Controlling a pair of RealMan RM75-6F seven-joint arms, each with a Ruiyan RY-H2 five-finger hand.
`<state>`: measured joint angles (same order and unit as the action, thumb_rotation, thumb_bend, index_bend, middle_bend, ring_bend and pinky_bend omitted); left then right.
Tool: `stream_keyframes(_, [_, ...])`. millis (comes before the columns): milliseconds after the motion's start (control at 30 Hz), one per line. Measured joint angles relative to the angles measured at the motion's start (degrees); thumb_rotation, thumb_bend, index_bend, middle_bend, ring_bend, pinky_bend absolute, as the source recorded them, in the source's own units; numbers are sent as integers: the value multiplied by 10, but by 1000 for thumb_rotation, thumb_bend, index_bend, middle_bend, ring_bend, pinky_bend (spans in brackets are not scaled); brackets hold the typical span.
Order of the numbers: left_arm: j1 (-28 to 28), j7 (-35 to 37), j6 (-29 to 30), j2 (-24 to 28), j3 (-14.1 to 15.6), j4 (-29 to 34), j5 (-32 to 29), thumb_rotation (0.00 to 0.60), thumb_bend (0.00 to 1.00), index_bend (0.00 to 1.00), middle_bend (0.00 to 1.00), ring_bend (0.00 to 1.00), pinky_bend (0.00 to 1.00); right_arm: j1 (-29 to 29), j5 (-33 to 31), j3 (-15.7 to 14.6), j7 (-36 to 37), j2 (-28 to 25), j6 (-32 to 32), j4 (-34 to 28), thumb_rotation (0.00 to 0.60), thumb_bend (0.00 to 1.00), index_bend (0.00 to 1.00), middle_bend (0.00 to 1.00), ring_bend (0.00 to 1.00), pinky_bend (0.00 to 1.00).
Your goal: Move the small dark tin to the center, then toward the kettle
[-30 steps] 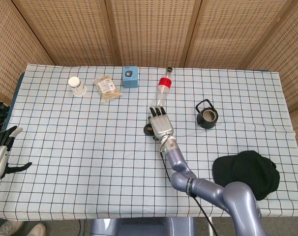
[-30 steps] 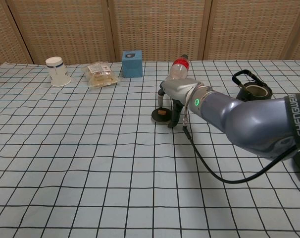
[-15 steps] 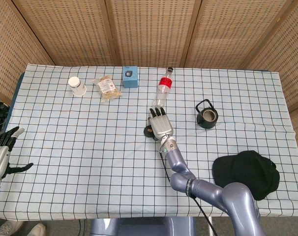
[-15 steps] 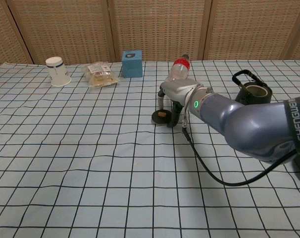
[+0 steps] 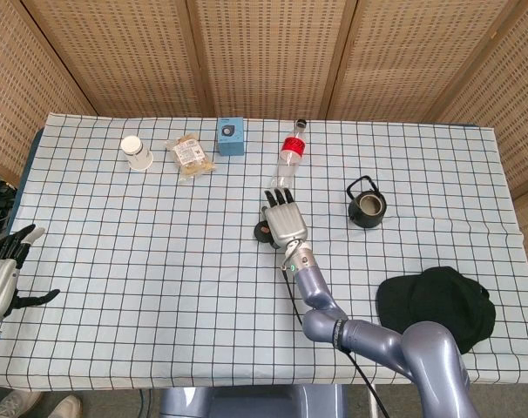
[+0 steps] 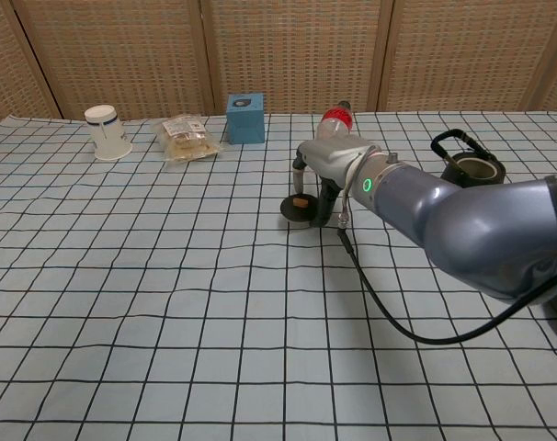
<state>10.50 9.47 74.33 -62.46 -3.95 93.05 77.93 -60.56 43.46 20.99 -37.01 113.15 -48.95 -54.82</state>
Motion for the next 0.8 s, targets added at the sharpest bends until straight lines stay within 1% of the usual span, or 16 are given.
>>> stream_keyframes(167, [-2,2,5,2,-1,0,1,600,133,0,0,0,0,7,-5,3,-17,-22,-26,-45,600,427,491,145,0,0])
stream_keyframes(467, [-9,-4,23,4,-2,7,8,600,133,0,0,0,0,42,-14,3,-48,-102,-92,-164,600,426,490,144,0,0])
stream_keyframes(567, [-12,-8,31,5,-1,10,12,600,133,0,0,0,0,61,-16,1,-52,-136,-113,-200,600,426,491,144,0,0])
stream_keyframes(700, [-17,-21,47,5,1,21,26,600,133,0,0,0,0,101,-18,-1,-42,-205,-146,-248,600,425,491,144,0,0])
stream_keyframes(800, [-18,-29,50,6,5,30,36,600,133,0,0,0,0,133,-18,-4,-22,-256,-152,-277,600,425,491,144,0,0])
